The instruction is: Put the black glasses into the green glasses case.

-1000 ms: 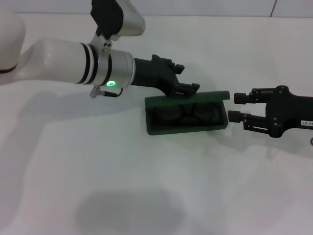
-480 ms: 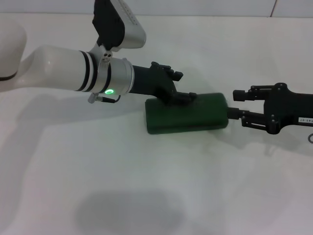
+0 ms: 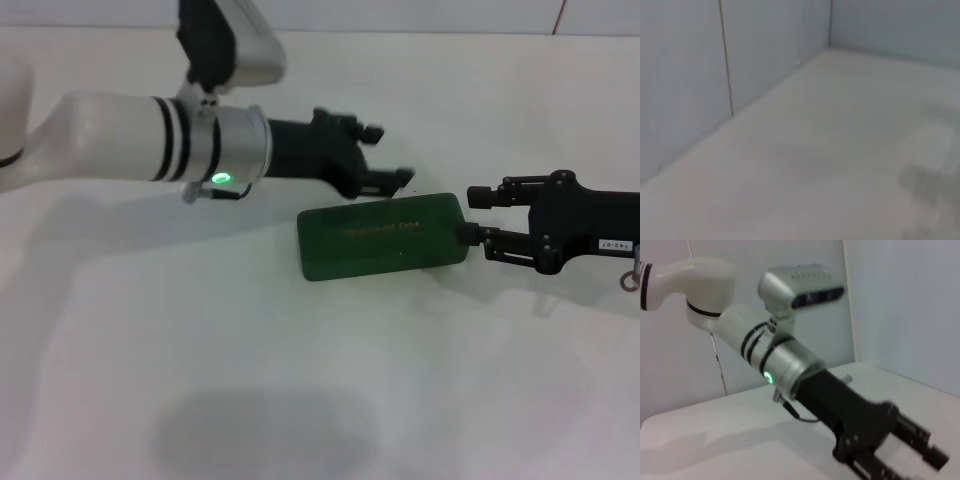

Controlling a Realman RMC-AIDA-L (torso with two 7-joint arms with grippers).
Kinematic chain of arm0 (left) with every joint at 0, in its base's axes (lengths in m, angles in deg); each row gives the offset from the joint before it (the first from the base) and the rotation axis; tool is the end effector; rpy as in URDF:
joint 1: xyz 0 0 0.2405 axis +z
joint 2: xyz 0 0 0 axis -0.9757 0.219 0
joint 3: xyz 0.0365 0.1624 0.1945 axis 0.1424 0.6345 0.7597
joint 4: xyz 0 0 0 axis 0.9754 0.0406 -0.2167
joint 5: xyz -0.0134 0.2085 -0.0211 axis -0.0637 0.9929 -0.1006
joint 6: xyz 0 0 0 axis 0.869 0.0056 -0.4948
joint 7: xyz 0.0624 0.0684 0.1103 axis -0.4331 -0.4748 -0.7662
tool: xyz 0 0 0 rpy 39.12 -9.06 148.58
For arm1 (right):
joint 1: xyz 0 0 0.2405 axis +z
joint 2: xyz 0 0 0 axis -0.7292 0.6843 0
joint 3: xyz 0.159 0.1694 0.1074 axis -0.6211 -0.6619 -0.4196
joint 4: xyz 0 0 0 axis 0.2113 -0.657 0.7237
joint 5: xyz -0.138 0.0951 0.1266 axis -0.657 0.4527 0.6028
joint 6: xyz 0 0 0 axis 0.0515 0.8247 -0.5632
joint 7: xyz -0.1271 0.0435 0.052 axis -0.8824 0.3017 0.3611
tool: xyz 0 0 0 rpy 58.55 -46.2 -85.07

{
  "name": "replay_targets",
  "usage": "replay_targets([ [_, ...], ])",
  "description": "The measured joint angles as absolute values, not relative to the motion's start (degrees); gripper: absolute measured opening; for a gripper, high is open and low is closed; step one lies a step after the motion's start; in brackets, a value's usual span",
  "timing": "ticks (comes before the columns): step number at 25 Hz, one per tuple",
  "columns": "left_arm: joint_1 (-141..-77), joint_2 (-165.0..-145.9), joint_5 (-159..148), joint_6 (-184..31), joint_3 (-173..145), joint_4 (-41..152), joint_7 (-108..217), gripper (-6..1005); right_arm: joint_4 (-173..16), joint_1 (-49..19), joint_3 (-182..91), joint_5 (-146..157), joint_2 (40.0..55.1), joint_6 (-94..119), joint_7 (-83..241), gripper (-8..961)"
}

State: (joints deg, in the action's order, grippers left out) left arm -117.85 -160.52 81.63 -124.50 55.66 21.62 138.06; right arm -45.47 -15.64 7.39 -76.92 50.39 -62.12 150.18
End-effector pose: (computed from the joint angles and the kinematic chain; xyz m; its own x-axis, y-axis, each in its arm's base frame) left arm -0.1875 0.3946 -0.0757 0.9237 0.2298 0.3064 0.3239 -0.8957 -0.3047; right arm 0.2333 0.3453 -0.0112 0.8535 -0.1816 -0.4883 -0.2936 -0.9419 -0.1630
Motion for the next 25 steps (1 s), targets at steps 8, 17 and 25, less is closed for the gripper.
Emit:
replay_targets([
  [8,-107.93,-159.96,58.25,-141.13,53.00,18.17,112.27,726,-44.71,-15.59,8.05,-76.92,50.34,-64.98,147.38,548],
  [17,-103.22,-159.05,54.50,-161.51,40.81,26.20,107.17,727,-46.76,-16.63,7.99,-69.18,50.70,-68.38,136.46,560],
  [25,-101.14,-158.53,59.98,-162.16,41.14,28.90,110.18,797,-52.00,-16.07,10.26,-64.38,50.40,-71.40,126.60,707],
])
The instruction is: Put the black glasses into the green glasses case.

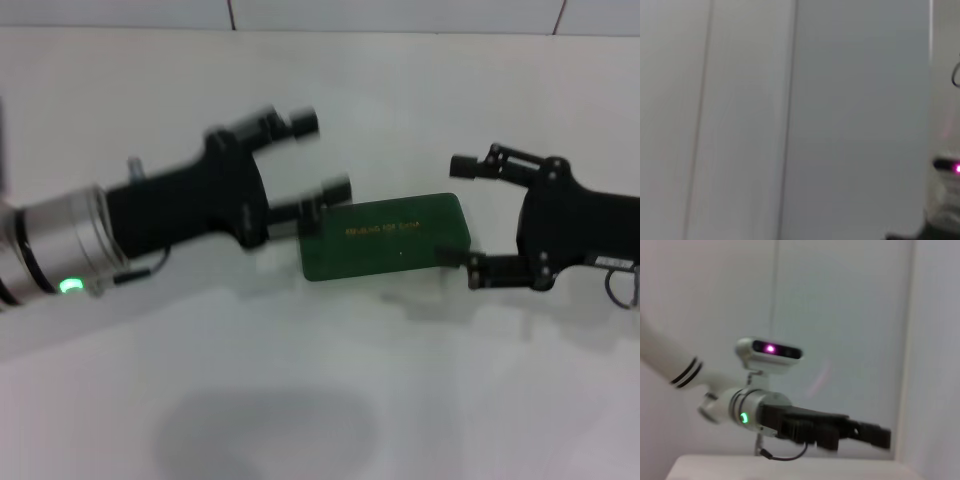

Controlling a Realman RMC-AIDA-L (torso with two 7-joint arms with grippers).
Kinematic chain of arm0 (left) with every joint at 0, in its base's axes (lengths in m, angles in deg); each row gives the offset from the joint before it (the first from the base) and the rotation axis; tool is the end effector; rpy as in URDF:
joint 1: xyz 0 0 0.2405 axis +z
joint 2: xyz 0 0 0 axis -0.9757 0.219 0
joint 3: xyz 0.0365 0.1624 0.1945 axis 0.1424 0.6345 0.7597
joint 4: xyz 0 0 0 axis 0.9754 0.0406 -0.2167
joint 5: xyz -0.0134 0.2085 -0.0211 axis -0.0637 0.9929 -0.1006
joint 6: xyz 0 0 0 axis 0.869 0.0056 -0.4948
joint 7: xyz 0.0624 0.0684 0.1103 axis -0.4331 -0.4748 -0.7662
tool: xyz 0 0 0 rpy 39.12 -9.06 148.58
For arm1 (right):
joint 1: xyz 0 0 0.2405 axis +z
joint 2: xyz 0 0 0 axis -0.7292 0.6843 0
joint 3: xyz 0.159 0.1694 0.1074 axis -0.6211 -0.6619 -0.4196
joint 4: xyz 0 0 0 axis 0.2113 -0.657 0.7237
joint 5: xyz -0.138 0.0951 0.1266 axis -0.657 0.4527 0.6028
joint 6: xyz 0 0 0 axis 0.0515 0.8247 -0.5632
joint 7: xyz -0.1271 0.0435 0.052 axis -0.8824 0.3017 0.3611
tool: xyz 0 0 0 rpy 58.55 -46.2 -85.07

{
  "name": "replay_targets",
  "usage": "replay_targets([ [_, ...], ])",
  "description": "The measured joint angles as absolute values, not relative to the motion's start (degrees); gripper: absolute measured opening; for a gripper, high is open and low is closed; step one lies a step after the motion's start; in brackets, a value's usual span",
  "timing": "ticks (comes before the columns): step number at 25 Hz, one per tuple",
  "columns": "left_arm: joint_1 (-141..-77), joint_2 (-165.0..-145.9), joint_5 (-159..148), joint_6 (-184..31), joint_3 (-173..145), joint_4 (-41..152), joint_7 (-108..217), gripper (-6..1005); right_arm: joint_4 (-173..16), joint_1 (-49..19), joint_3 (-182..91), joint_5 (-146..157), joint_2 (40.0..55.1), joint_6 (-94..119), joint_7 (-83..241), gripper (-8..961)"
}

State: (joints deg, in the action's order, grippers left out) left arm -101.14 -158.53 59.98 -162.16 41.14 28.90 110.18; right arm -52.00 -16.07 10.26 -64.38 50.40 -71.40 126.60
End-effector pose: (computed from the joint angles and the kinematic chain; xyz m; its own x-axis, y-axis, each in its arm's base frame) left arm -0.2404 0.2979 -0.0103 0.6386 0.0283 0.7690 0.2983 -0.9303 -0.2135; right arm 0.2175 0.3220 -0.0130 0.7674 0.1507 -0.6232 -0.0169 -0.9669 -0.2546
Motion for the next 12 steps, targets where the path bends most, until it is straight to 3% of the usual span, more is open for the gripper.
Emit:
replay_targets([
  [9,-101.08,-159.60,66.35,-162.58,41.09,30.88,109.50,827,-52.66,-16.54,11.43,-65.78,50.39,-70.20,119.58,868],
  [12,-100.98,-159.83,65.63,-161.43,40.01,32.14,108.81,825,-52.80,-17.58,11.45,-65.80,50.30,-70.21,119.03,868],
])
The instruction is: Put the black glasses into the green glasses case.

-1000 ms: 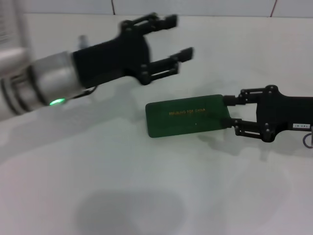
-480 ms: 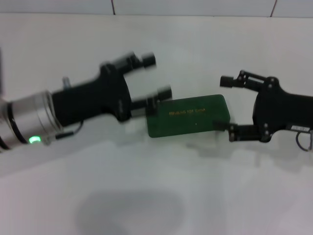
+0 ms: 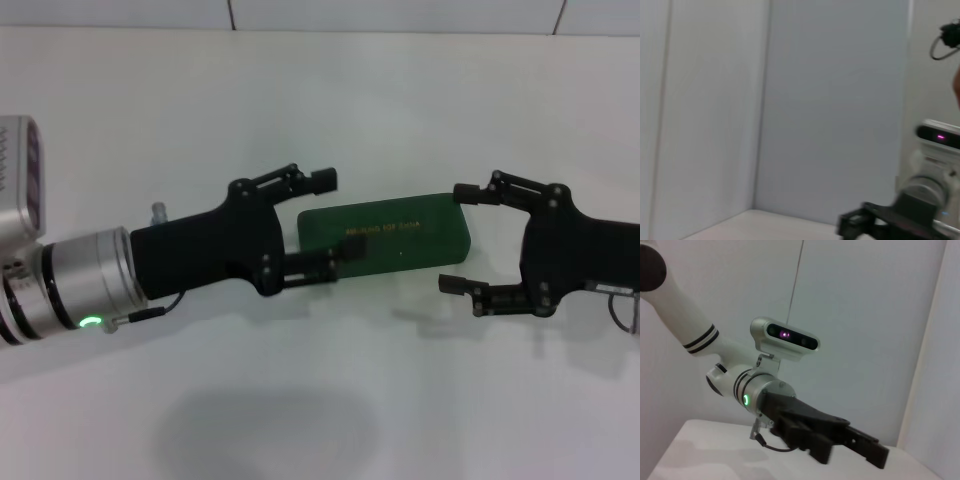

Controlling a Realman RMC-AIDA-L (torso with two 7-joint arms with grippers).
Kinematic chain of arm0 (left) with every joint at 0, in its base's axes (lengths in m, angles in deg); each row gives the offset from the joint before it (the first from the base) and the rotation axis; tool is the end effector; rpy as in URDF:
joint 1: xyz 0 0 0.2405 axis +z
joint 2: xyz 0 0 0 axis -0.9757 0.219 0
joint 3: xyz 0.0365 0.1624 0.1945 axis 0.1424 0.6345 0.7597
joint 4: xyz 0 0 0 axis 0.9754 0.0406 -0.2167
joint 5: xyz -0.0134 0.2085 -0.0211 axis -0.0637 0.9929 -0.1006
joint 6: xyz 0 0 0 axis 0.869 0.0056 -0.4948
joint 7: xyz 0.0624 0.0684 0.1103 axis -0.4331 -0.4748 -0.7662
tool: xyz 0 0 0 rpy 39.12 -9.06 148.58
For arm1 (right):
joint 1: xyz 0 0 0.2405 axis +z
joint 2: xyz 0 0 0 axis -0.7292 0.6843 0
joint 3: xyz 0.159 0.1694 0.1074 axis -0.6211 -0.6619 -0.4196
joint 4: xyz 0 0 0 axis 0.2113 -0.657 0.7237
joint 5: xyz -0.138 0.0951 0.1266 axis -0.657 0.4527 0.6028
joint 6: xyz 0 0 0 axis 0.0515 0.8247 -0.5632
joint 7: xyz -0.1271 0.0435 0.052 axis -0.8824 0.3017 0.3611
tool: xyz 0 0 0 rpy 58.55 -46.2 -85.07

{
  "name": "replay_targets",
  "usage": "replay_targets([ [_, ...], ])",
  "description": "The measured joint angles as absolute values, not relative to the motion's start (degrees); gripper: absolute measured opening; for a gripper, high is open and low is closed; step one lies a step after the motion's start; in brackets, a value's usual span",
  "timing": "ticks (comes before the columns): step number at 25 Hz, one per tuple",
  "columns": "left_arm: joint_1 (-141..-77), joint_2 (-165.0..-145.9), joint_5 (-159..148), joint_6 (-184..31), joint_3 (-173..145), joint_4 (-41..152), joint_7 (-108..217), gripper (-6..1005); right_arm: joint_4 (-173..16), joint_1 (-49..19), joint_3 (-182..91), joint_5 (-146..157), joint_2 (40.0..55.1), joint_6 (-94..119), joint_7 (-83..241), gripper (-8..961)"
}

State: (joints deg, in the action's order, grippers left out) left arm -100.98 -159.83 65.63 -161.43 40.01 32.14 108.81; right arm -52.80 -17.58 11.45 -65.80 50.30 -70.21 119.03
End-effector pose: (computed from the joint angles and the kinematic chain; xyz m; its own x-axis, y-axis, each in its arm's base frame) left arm -0.2494 0.2835 -0.0332 0.6685 0.0984 0.7371 0.3151 -0.9353 -0.1610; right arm 0.2314 0.3133 -0.0199 0.7950 0.2337 -0.5597 0.0619 -0.9492 -0.3085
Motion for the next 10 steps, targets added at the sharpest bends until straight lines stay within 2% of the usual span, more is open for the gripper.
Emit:
replay_targets([
  [10,-101.67,-160.02,66.43,-160.68,39.75,33.50,106.14,819,-54.34,-19.15,11.63,-66.11,50.48,-70.23,115.92,868],
])
